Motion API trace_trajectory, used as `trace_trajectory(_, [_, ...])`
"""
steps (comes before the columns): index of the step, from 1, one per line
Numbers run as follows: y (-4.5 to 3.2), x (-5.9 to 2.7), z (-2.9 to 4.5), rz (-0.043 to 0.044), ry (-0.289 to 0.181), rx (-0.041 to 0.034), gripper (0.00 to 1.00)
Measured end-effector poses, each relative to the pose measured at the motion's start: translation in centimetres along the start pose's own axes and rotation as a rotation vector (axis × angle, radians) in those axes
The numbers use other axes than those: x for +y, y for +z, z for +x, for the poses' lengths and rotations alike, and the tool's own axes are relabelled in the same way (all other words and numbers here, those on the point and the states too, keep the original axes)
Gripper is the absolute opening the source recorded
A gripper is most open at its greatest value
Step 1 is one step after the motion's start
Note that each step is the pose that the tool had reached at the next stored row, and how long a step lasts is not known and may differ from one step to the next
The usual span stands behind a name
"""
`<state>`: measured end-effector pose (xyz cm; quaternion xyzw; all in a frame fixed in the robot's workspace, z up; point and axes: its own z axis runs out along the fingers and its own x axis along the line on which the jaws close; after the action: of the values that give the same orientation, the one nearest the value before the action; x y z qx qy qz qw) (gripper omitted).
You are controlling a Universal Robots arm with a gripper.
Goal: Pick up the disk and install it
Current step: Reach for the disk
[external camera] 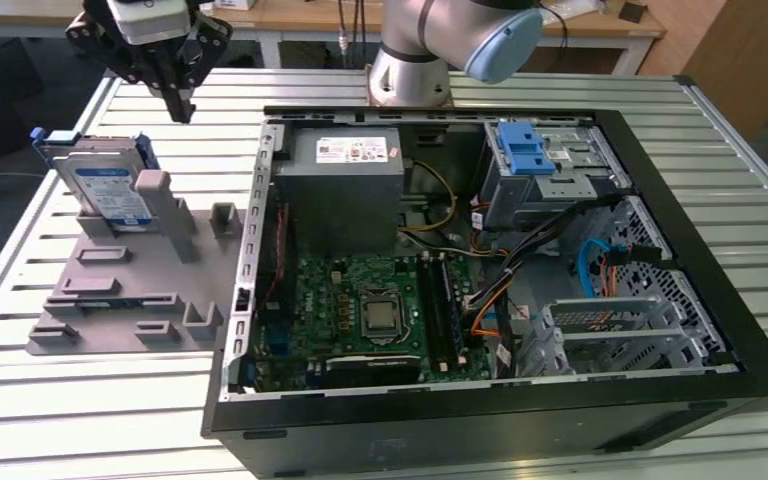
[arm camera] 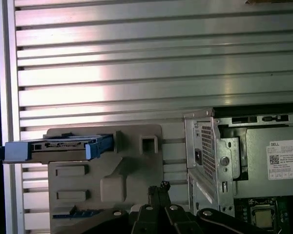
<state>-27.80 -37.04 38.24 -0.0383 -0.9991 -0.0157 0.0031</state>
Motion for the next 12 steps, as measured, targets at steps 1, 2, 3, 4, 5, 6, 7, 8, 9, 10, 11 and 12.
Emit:
trace_trajectory(1, [0.01,-0.01,0.00,0.0016,0.000,-0.0001,0.11])
trace_trajectory(2, [0.01,-0.01,0.03,0.0023,0.000,0.0000,0.11])
trace_trajectory(3, [0.01,-0.01,0.11,0.0025,-0.001,0.0002,0.11])
trace_trajectory(4, [0.02,-0.01,0.24,0.0025,-0.001,0.0001,0.11])
trace_trajectory(5, [0.04,0.00,0.39,0.0024,-0.002,0.0000,0.11])
trace_trajectory(6, [0.04,0.02,0.58,0.0025,-0.002,0.0001,0.11])
trace_trajectory(7, [0.05,0.05,0.78,0.0024,-0.002,0.0000,0.11])
trace_trajectory(8, [0.05,0.11,0.98,0.0024,-0.002,0.0000,0.11])
trace_trajectory(9, [0.06,0.15,1.23,0.0024,-0.002,0.0001,0.11])
trace_trajectory(10, [0.07,0.18,1.47,0.0024,-0.002,0.0001,0.11])
trace_trajectory(11, [0.08,0.20,1.74,0.0023,-0.002,-0.0001,0.11])
trace_trajectory(12, [0.08,0.21,2.01,0.0023,-0.002,-0.0002,0.11])
